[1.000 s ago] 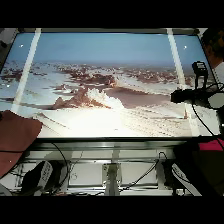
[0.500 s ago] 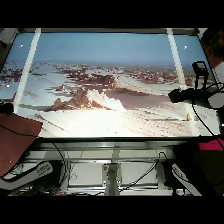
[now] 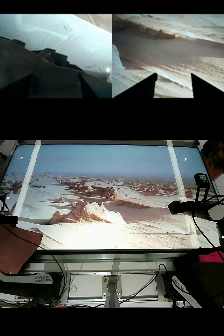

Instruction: Fold the clothes and pants, and hang the long-sleeved shirts on hangers.

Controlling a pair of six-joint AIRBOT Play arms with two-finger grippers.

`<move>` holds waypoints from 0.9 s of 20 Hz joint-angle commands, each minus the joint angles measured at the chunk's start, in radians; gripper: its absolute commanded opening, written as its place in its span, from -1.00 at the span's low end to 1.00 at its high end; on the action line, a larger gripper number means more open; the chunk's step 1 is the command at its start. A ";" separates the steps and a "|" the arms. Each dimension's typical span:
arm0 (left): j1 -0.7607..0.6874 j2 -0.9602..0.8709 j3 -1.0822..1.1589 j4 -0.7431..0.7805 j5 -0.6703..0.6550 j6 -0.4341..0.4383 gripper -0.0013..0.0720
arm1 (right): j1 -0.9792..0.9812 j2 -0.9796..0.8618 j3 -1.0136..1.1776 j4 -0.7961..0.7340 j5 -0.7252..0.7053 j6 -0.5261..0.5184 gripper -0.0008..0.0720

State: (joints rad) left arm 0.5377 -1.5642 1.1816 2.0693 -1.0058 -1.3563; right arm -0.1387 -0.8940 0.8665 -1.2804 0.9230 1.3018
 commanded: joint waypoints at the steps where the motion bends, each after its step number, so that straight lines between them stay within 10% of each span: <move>1: 0.000 -0.060 0.009 0.035 -0.048 0.040 0.70 | 0.000 -0.001 0.001 0.002 0.000 0.026 0.38; 3: 0.000 -0.068 0.009 0.080 -0.072 0.035 0.28 | 0.000 -0.001 0.001 0.002 0.000 0.026 0.38; 6: 0.000 -0.068 0.009 0.111 -0.099 0.034 -0.91 | 0.000 -0.001 0.001 0.001 0.000 0.026 0.38; 18: -0.203 0.037 0.228 0.110 -0.061 -0.091 -0.92 | 0.000 -0.001 0.001 0.000 -0.002 0.025 0.38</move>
State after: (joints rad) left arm 0.4023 -1.5578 1.3243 2.1796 -1.0981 -1.3792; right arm -0.1387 -0.8940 0.8665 -1.2797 0.9218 1.3273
